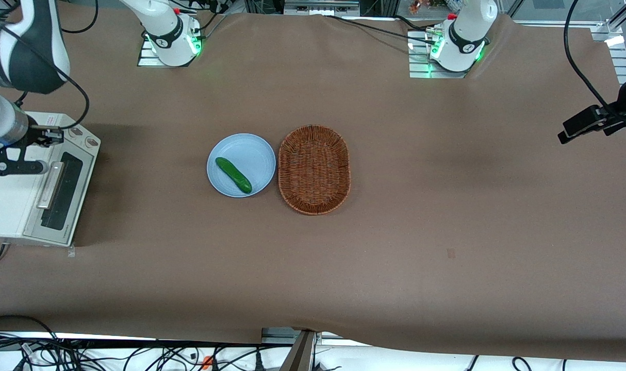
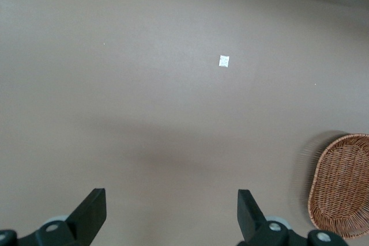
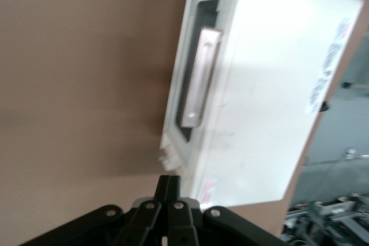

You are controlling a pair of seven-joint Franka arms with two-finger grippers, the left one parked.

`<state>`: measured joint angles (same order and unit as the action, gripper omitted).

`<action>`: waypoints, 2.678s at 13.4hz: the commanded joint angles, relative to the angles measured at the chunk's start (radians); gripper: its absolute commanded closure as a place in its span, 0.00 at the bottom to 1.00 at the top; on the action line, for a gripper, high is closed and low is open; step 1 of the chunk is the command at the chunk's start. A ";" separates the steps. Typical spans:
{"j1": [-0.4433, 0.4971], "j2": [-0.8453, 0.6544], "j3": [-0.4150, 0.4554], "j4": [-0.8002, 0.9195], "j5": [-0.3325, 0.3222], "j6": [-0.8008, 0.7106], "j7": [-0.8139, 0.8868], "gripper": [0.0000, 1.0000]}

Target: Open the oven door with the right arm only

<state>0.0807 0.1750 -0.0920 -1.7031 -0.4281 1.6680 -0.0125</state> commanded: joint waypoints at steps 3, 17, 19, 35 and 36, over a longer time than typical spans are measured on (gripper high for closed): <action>0.005 0.113 0.011 -0.090 -0.285 0.148 0.283 1.00; -0.006 0.170 -0.003 -0.207 -0.463 0.331 0.489 1.00; -0.010 0.178 -0.003 -0.208 -0.463 0.331 0.491 1.00; 0.040 0.210 0.009 -0.202 -0.258 0.372 0.577 1.00; 0.040 0.218 0.009 -0.201 -0.247 0.396 0.577 1.00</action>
<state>0.1246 0.3712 -0.0784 -1.8975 -0.6993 2.0314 0.5500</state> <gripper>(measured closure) 0.991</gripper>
